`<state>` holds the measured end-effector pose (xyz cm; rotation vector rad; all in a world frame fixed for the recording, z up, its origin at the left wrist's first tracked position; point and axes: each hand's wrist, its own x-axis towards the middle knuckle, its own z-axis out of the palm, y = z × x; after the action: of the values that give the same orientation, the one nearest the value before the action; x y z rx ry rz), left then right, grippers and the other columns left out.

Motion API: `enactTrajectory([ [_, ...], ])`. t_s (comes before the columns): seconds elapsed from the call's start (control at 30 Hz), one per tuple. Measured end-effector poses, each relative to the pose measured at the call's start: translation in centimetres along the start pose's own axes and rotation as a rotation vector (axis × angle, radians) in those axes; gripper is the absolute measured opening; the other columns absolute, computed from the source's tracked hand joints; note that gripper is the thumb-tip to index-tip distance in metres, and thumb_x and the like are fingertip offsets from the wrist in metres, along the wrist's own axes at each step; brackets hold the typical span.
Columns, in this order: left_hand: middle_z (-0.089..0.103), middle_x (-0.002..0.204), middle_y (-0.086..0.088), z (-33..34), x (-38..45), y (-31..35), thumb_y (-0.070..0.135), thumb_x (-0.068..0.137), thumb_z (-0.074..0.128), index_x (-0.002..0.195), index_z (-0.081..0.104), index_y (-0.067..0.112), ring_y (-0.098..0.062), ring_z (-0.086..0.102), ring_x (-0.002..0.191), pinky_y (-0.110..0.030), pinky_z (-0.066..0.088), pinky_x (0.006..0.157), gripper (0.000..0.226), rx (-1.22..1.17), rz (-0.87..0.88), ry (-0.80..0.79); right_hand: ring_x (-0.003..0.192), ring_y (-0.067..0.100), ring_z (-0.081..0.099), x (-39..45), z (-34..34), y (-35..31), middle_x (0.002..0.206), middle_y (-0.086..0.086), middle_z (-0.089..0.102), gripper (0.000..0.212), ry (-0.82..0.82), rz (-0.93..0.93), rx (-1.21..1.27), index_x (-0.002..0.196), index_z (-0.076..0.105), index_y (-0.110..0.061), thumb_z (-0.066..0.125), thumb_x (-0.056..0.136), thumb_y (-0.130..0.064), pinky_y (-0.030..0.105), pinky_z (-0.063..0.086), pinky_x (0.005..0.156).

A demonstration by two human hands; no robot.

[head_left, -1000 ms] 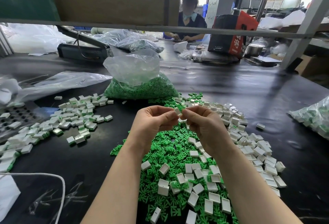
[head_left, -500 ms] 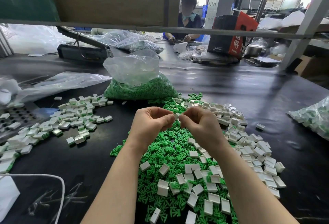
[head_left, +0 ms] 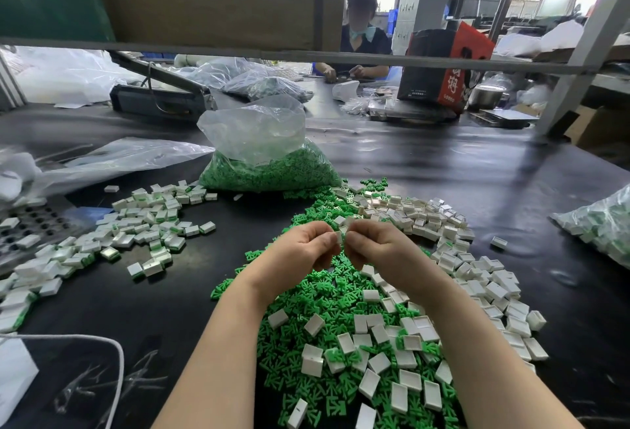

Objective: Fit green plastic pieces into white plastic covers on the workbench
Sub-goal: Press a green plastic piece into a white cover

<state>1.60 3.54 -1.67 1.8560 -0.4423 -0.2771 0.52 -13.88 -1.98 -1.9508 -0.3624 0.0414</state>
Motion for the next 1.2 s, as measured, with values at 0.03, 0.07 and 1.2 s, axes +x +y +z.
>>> enactTrajectory([
  [0.03,0.052,0.067,0.003,0.06,-0.06,0.11,0.014,0.102,0.046,0.082,0.056,0.011,0.001,0.048,0.052,-0.01,0.037,0.054,0.023,-0.034,0.001,-0.013,0.065,0.023,0.04,-0.08,-0.04,0.04,0.062,0.0,0.05,0.028,-0.018,0.01,-0.001,0.073,0.054,-0.011,0.048,0.1,-0.01,0.042,0.034,0.065],
  [0.07,0.05,0.067,0.003,0.09,-0.11,0.23,0.012,0.102,0.046,0.082,0.054,0.009,0.002,0.046,0.052,-0.009,0.038,0.053,0.022,-0.067,0.003,-0.024,0.065,0.023,0.04,-0.15,-0.07,0.04,0.062,0.0,0.05,0.029,-0.037,0.021,-0.003,0.073,0.054,-0.012,0.047,0.101,-0.011,0.041,0.034,0.065],
  [1.2,0.047,0.072,-0.007,-0.87,-0.48,0.35,0.016,0.098,0.055,0.08,0.061,0.01,-0.019,0.037,0.068,-0.035,0.03,0.065,0.02,0.201,0.079,-0.072,0.061,0.009,0.04,-0.4,-0.81,-0.37,0.063,-0.011,0.046,0.031,-0.155,-0.074,-0.263,0.068,0.052,-0.021,0.052,0.098,-0.013,0.034,0.035,0.063],
])
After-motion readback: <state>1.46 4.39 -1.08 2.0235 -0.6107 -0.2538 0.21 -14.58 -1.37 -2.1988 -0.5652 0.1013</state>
